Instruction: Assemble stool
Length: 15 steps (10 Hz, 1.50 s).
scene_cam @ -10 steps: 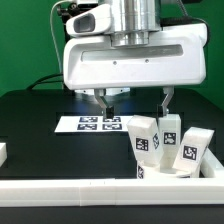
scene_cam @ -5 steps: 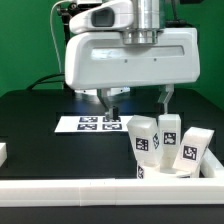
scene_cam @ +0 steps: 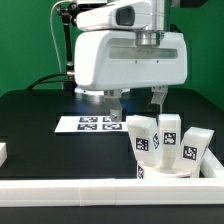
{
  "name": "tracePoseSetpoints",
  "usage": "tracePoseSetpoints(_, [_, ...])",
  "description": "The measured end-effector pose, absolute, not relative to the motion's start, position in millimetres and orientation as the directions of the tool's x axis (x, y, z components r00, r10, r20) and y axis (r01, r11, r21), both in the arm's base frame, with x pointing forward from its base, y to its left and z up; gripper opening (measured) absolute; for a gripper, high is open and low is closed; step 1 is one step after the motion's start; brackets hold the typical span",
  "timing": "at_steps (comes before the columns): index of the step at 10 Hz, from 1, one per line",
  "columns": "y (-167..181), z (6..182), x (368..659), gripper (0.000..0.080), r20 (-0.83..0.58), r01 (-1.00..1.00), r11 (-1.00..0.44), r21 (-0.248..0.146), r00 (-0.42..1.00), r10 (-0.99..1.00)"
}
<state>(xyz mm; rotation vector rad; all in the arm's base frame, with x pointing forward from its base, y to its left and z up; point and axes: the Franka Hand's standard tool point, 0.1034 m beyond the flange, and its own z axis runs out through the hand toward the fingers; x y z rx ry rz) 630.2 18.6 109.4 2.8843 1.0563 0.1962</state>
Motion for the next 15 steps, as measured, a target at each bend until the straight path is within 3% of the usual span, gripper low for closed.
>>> tracePoseSetpoints(9, [33.6,93.7,627.5,0.0649,0.077,0.644,-0.760,0.088,0.756,0.650])
tracePoseSetpoints(11, [33.4,92.2,627.0,0.0397,0.076,0.632,-0.770,0.086,0.766,0.638])
tracePoseSetpoints(12, [33.5,93.0,627.8,0.0397,0.079,0.628,-0.773,0.088,0.769,0.634])
tracePoseSetpoints(13, [33.0,93.0,627.8,0.0344,0.079,0.628,-0.773,0.088,0.770,0.634])
tracePoseSetpoints(15, [32.8,93.0,627.9,0.0344,0.082,0.604,-0.792,0.086,0.788,0.610])
